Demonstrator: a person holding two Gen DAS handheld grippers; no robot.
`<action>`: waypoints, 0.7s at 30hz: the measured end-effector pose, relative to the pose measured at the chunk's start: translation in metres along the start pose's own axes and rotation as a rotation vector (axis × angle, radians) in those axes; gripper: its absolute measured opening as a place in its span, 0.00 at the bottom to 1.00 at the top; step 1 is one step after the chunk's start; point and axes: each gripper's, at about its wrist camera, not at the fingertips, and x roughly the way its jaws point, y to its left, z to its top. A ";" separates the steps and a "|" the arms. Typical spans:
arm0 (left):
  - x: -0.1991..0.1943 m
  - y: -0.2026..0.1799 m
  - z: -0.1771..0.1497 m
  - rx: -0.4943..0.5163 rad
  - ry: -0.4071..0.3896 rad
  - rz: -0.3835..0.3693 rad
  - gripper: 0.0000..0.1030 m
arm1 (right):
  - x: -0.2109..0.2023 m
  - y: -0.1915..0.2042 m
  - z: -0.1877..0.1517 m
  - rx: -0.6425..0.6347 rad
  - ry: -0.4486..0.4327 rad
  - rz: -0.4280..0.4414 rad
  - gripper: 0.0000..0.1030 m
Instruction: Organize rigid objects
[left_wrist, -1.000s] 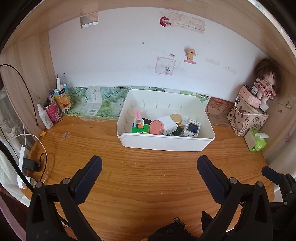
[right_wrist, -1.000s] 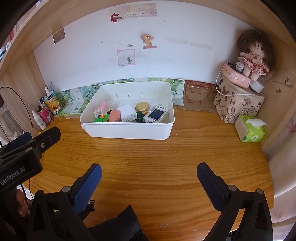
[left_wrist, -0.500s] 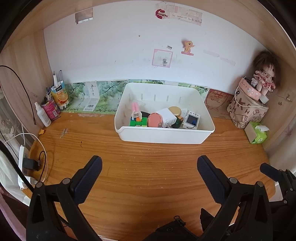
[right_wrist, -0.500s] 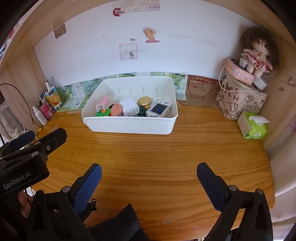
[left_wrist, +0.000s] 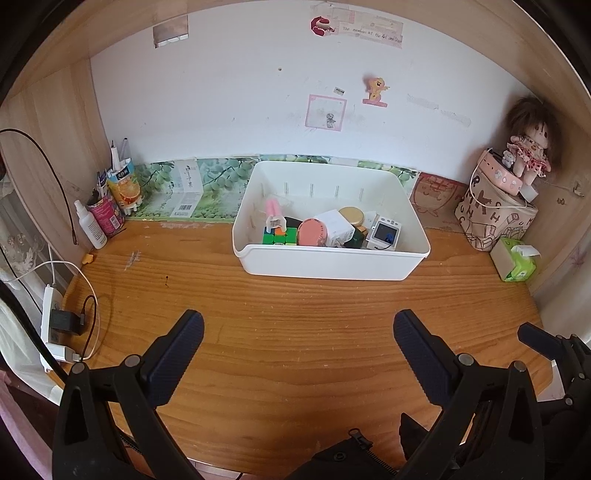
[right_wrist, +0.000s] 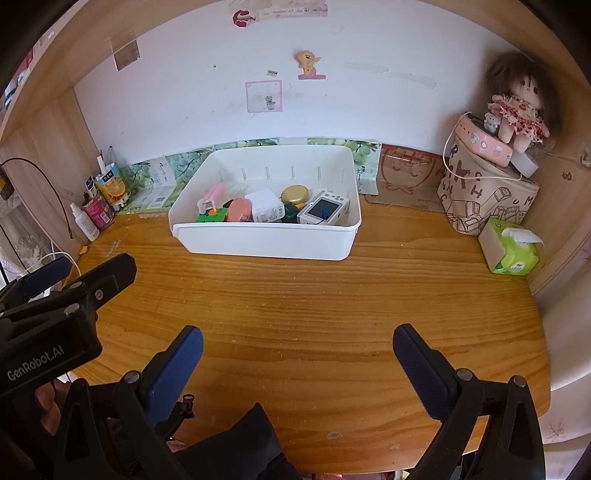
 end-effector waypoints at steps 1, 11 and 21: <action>0.000 0.000 0.000 0.000 0.001 0.000 0.99 | 0.000 0.000 0.000 0.000 0.001 0.001 1.00; -0.001 0.001 -0.002 0.002 0.004 0.006 0.99 | 0.002 -0.001 -0.003 0.003 0.016 0.004 1.00; 0.001 0.000 -0.001 0.012 0.005 0.002 0.99 | 0.004 -0.002 -0.001 0.011 0.018 -0.002 1.00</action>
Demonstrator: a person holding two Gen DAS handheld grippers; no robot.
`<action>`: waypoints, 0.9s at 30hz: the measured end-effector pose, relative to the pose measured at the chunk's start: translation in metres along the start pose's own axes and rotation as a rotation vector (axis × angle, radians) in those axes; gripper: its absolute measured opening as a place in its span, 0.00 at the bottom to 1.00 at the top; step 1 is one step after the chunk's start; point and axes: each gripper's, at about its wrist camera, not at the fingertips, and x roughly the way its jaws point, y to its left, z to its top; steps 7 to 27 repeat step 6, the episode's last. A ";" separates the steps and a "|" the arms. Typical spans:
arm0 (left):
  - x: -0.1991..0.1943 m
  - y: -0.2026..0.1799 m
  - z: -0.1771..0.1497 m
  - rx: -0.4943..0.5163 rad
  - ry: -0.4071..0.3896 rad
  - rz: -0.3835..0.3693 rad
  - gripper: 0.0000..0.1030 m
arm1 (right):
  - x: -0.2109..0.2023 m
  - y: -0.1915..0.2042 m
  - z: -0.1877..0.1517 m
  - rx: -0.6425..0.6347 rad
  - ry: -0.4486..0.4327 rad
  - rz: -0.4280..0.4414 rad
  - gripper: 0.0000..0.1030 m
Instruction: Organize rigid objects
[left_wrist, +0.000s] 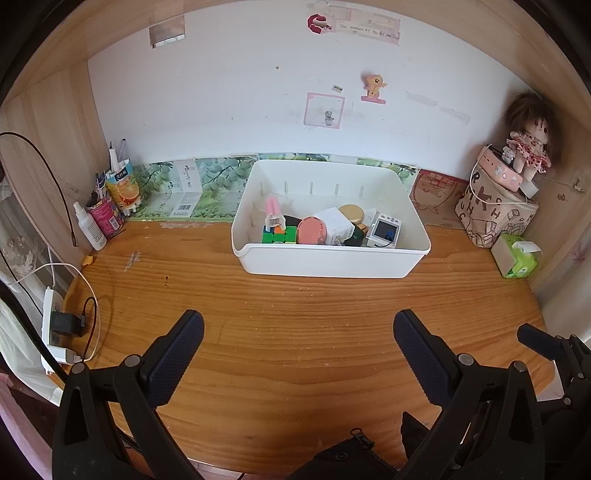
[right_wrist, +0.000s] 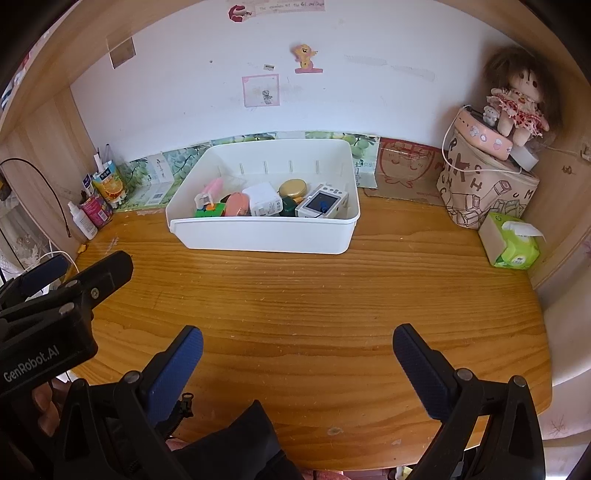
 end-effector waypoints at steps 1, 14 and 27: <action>0.000 0.000 0.000 0.000 0.000 0.000 0.99 | 0.000 0.000 0.000 0.001 0.001 -0.001 1.00; 0.003 0.000 0.001 0.000 0.004 0.000 0.99 | 0.004 0.000 0.002 0.002 0.010 -0.003 1.00; 0.003 0.000 0.001 0.000 0.004 0.000 0.99 | 0.004 0.000 0.002 0.002 0.010 -0.003 1.00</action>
